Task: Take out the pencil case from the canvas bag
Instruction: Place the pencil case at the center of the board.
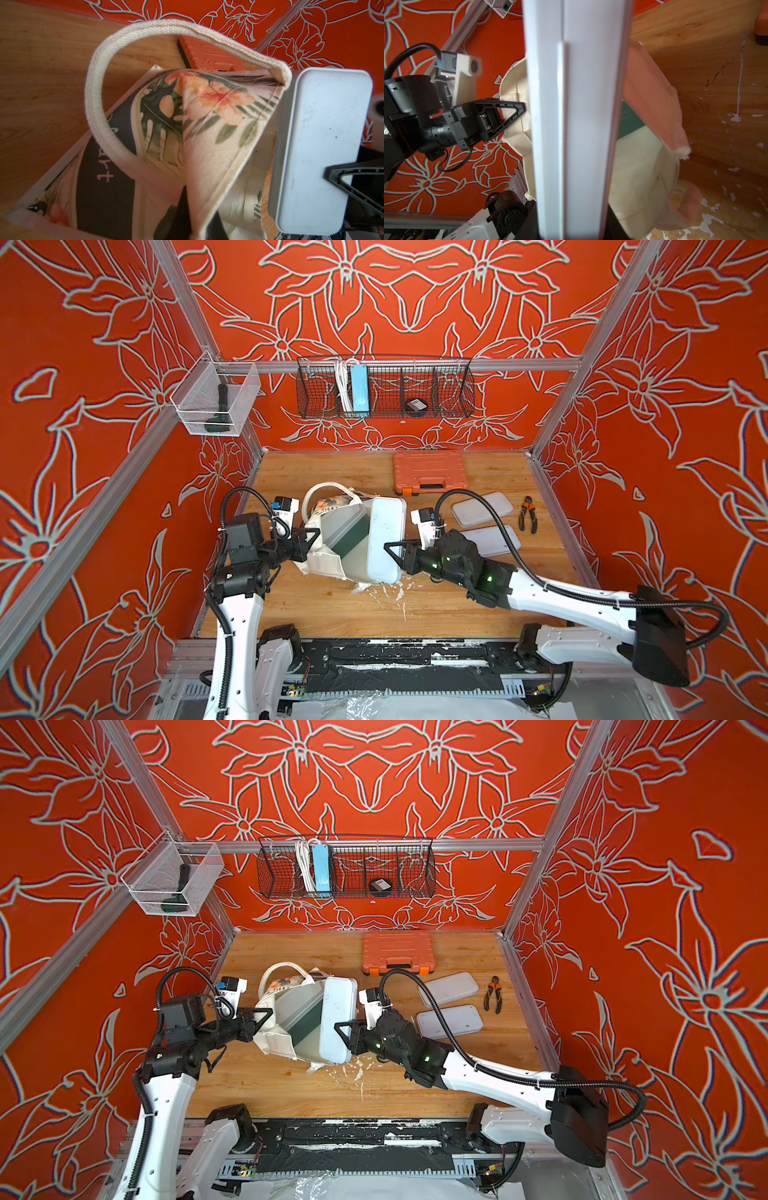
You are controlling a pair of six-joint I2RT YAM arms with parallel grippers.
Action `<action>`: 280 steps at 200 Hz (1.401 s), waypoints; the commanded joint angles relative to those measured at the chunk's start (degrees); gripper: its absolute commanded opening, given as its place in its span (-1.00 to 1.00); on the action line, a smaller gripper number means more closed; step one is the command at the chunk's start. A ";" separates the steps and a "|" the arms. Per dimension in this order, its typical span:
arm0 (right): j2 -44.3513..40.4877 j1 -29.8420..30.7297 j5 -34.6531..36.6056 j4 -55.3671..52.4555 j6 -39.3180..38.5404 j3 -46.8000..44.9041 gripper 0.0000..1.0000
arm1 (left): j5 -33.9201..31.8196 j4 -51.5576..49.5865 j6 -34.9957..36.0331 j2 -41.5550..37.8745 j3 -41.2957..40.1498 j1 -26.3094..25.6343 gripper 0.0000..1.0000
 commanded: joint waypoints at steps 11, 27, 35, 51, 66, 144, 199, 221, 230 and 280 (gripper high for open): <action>-3.08 -1.04 3.29 -0.92 -0.27 -1.12 -0.89 | -1.57 -0.84 -0.60 -0.84 -0.71 0.69 -1.00; -4.60 -1.46 4.43 -0.64 0.11 -2.33 -0.88 | -1.36 -0.82 -0.69 -0.79 -0.71 0.75 -1.00; -5.45 -1.68 4.99 -0.38 0.43 -3.16 -0.88 | -1.35 -0.87 -0.69 -0.75 -0.71 0.72 -1.00; -6.87 -2.37 5.80 -0.39 1.28 -4.50 -0.88 | -1.26 -0.91 -0.66 -0.58 -0.71 0.71 -1.00; -7.46 -3.32 5.29 -1.27 2.22 -4.86 -0.88 | -1.26 -1.00 -0.54 -0.66 -0.64 0.70 -1.00; -10.77 -5.47 6.39 -2.54 4.81 -6.94 -0.88 | -1.00 -1.09 -0.43 -0.75 -0.71 1.00 -1.00; -15.35 -7.38 8.75 -5.85 7.25 -9.21 -0.88 | -0.91 -1.09 -0.56 -0.84 -0.72 1.01 -1.00; -17.52 -8.06 10.75 -8.91 8.72 -9.74 -0.88 | -0.65 -1.09 -0.60 -0.93 -0.71 1.05 -1.00; -18.53 -8.24 11.76 -10.20 9.53 -10.11 -0.88 | -0.47 -1.16 -0.60 -0.84 -0.71 1.07 -1.00; -24.32 -9.15 16.81 -15.73 12.47 -12.31 -0.88 | -0.38 -1.26 -0.43 -0.91 -0.62 1.05 -1.00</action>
